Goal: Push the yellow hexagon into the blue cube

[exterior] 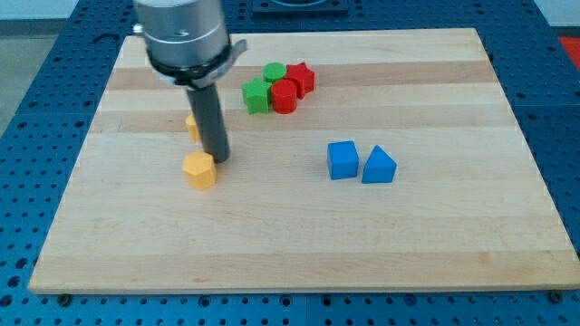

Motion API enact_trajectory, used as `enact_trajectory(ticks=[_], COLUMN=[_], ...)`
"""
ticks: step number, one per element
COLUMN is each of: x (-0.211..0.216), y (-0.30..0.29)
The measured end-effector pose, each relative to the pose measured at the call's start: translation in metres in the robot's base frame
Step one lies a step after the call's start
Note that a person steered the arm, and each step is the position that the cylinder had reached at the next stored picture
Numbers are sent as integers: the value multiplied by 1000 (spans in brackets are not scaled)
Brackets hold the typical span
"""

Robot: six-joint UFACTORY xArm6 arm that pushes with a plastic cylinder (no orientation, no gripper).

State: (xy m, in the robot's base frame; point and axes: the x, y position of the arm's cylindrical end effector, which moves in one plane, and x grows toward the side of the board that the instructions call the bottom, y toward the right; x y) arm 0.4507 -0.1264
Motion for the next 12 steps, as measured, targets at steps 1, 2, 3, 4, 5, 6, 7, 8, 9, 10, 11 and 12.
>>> enact_trajectory(ticks=[1, 2, 3, 4, 5, 6, 7, 8, 9, 10, 11, 12], x=[1, 28, 55, 40, 35, 30, 0, -26, -25, 19, 57, 46], y=[-53, -90, -69, 5, 25, -9, -30, -7, 59, 99, 116, 99])
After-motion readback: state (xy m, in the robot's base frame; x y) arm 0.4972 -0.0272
